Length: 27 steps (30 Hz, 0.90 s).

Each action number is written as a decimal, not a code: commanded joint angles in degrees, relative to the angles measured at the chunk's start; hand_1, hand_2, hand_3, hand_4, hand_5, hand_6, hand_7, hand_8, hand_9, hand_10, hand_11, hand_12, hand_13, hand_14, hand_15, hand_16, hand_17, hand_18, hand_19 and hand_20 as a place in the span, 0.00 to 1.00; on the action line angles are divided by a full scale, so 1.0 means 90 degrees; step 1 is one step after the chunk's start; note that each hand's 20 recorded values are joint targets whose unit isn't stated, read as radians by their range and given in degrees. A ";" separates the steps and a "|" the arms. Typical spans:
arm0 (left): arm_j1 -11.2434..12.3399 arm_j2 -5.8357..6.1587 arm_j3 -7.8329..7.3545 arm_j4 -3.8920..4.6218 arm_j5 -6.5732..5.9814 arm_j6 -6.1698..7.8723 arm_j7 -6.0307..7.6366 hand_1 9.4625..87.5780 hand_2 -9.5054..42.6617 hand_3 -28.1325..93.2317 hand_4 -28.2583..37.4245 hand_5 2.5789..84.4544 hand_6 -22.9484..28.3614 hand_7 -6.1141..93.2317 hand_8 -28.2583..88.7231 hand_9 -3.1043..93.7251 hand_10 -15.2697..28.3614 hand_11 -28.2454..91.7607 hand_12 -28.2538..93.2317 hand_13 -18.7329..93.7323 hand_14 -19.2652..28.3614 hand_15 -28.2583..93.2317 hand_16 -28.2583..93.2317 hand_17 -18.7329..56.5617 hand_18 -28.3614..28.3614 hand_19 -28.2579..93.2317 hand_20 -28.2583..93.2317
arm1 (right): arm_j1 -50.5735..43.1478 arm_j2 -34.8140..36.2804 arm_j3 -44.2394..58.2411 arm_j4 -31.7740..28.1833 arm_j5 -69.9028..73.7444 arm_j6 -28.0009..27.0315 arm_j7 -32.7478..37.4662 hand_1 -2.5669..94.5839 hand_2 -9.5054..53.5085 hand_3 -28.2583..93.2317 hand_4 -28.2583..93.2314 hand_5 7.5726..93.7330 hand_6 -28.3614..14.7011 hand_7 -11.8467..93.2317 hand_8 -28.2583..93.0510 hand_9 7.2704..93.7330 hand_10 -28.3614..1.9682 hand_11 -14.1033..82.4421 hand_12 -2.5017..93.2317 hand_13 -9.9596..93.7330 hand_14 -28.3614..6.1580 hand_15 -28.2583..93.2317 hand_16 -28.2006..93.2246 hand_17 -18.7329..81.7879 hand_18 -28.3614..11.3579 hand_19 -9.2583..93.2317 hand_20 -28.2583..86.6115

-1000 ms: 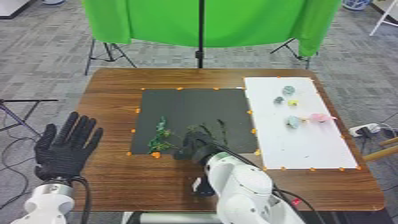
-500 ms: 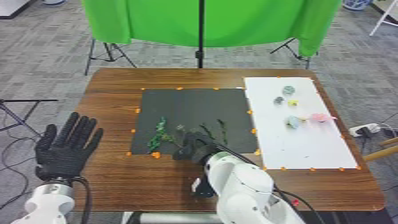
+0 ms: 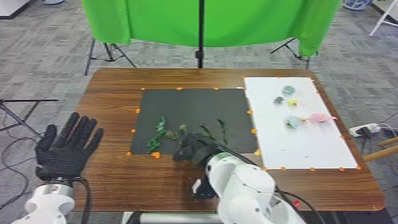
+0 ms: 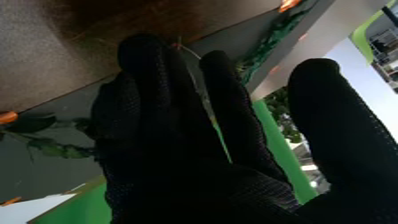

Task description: Arrange flowers

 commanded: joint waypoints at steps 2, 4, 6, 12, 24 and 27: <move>0.0082 -0.0040 0.0019 0.0022 -0.0045 0.0024 -0.0024 0.20 0.51 0.85 0.00 0.53 0.60 0.18 0.16 0.44 0.66 0.40 0.32 0.46 0.67 0.46 0.21 0.19 0.73 0.53 0.36 | 0.0034 0.0162 -0.0012 -0.0336 -0.0273 0.0575 -0.0707 0.30 0.27 0.88 0.07 0.58 0.49 0.17 0.16 0.55 0.08 0.38 0.23 0.58 0.16 0.82 0.42 0.50 0.03 0.99 0.54; 0.0063 -0.0021 0.0036 0.0027 -0.0044 0.0050 -0.0028 0.20 0.51 0.85 0.00 0.53 0.60 0.18 0.16 0.44 0.67 0.40 0.33 0.46 0.67 0.46 0.21 0.19 0.73 0.53 0.36 | 0.0172 0.0069 0.0097 -0.0253 0.0221 0.0306 -0.1003 0.30 0.27 0.88 0.07 0.59 0.50 0.18 0.16 0.55 0.09 0.43 0.25 0.58 0.18 0.84 0.43 0.50 0.03 0.99 0.54; 0.0114 -0.0018 0.0017 -0.0005 -0.0063 0.0039 -0.0006 0.20 0.51 0.85 0.00 0.53 0.60 0.18 0.16 0.45 0.67 0.40 0.33 0.47 0.67 0.47 0.21 0.19 0.73 0.53 0.36 | 0.0375 0.0053 -0.0059 -0.0221 0.0355 0.0071 -0.0844 0.30 0.28 0.88 0.07 0.58 0.51 0.18 0.16 0.55 0.11 0.47 0.26 0.58 0.19 0.84 0.45 0.50 0.06 0.99 0.54; 0.0104 0.0008 0.0008 -0.0008 -0.0038 0.0034 0.0011 0.20 0.51 0.85 0.00 0.53 0.60 0.18 0.16 0.45 0.67 0.40 0.33 0.47 0.67 0.47 0.20 0.19 0.73 0.53 0.36 | 0.0555 0.0060 -0.0178 -0.0119 0.0337 -0.0113 -0.0674 0.29 0.30 0.87 0.07 0.58 0.48 0.18 0.16 0.55 0.11 0.46 0.26 0.58 0.18 0.84 0.45 0.50 0.06 0.99 0.55; 0.0044 0.0061 0.0130 -0.0015 -0.0029 0.0070 0.0090 0.20 0.51 0.85 0.00 0.53 0.60 0.18 0.16 0.45 0.67 0.40 0.33 0.46 0.67 0.47 0.20 0.19 0.73 0.53 0.36 | 0.1620 -0.0384 -0.0837 0.0762 0.0194 -0.1130 -0.1764 0.29 0.32 0.87 0.07 0.50 0.53 0.17 0.16 0.55 0.13 0.49 0.26 0.58 0.20 0.85 0.47 0.48 0.09 0.97 0.56; -0.0018 0.0096 0.0192 0.0007 -0.0033 0.0074 0.0081 0.20 0.51 0.85 0.00 0.53 0.60 0.18 0.16 0.45 0.67 0.40 0.33 0.46 0.67 0.47 0.20 0.19 0.73 0.53 0.36 | 0.1759 -0.0541 -0.0924 0.0922 0.0080 -0.1116 -0.1819 0.29 0.32 0.87 0.07 0.49 0.54 0.17 0.16 0.55 0.14 0.49 0.26 0.59 0.21 0.85 0.47 0.48 0.09 0.97 0.57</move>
